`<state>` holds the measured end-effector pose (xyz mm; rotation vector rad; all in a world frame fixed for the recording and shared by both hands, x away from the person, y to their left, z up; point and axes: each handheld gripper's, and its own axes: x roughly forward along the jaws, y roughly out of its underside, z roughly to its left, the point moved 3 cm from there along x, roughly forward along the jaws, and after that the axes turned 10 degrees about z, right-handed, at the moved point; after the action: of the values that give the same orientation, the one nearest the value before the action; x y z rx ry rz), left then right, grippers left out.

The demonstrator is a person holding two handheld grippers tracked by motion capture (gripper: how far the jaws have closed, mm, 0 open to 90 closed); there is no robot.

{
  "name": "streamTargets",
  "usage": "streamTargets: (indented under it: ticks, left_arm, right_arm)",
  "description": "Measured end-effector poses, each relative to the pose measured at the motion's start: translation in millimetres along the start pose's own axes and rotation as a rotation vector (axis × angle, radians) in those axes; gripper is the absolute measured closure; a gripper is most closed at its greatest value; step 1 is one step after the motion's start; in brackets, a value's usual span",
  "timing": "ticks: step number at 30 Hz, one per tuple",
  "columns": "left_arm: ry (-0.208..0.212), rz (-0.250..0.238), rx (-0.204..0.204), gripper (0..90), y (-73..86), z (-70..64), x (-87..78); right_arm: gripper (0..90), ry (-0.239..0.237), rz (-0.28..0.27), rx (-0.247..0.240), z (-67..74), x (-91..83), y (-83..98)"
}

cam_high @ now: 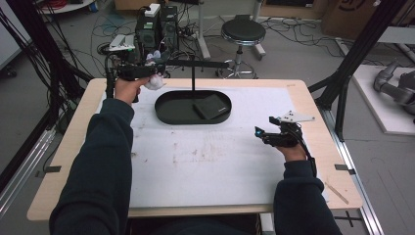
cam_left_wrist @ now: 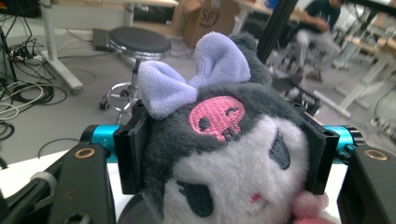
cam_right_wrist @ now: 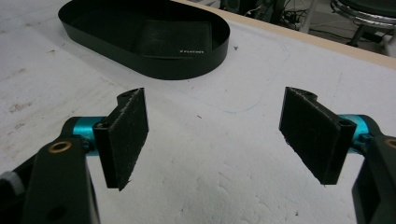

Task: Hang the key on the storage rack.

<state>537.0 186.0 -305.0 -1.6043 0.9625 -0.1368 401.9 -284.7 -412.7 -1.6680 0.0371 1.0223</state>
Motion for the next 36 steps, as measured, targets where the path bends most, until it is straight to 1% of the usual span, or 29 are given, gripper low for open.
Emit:
streamTargets:
  ticks: [3, 6, 9, 14, 19, 23, 25, 27, 28, 31, 33, 34, 36]
  left_arm:
    - [-0.059, 0.021, -0.003, 33.3, 3.2, 7.1, 0.6]
    - [-0.102, 0.017, -0.03, 33.2, 8.8, 14.4, -0.9]
    - [-0.137, 0.029, -0.032, 33.3, 17.7, 19.2, 0.0]
    - [-0.164, 0.063, -0.028, 33.2, 34.1, 21.0, 8.0]
    - [-0.19, 0.098, -0.002, 33.1, 44.2, 19.8, 18.1]
    - [-0.217, 0.142, 0.023, 33.0, 49.2, 15.0, 29.6]
    - [-0.222, 0.164, 0.032, 32.6, 52.4, 12.6, 36.4]
    - [-0.229, 0.198, 0.052, 31.7, 56.4, 9.0, 44.5]
    - [-0.226, 0.199, 0.057, 31.1, 57.6, 6.9, 48.1]
    - [-0.249, 0.205, 0.061, 29.6, 59.6, 3.1, 54.7]
    - [-0.26, 0.219, 0.063, 27.2, 61.1, 2.8, 57.1]
    - [-0.268, 0.23, 0.057, 25.1, 63.0, 2.6, 58.1]
    - [-0.268, 0.251, 0.05, 22.5, 67.7, 3.2, 58.5]
  right_arm:
    - [24.2, -0.001, 0.0, 0.005, -0.8, -0.5, 0.8]
    - [24.2, 0.0, 0.001, 0.006, -0.4, -0.9, 1.0]
    - [24.2, -0.001, 0.005, 0.003, 0.1, -0.6, 1.5]
    - [24.2, 0.0, 0.007, -0.001, 0.0, -0.5, 1.7]
    - [24.3, 0.001, 0.008, -0.002, 1.0, 0.2, 1.5]
    - [24.4, 0.0, 0.008, -0.003, 1.2, -0.4, 1.5]
    - [24.4, 0.0, 0.009, -0.006, 0.9, -0.5, 1.7]
    - [24.4, 0.0, 0.008, -0.007, 0.9, -0.4, 1.7]
    - [24.4, -0.002, 0.008, -0.005, 1.0, -0.3, 1.6]
    - [24.4, -0.002, 0.009, -0.01, 0.5, -0.5, 1.9]
    - [24.7, 0.001, 0.009, -0.008, 0.8, -0.9, 1.8]
    - [24.7, 0.001, 0.01, -0.009, 0.9, -1.2, 1.9]
    - [24.7, 0.005, 0.007, -0.011, 0.8, -1.3, 1.8]
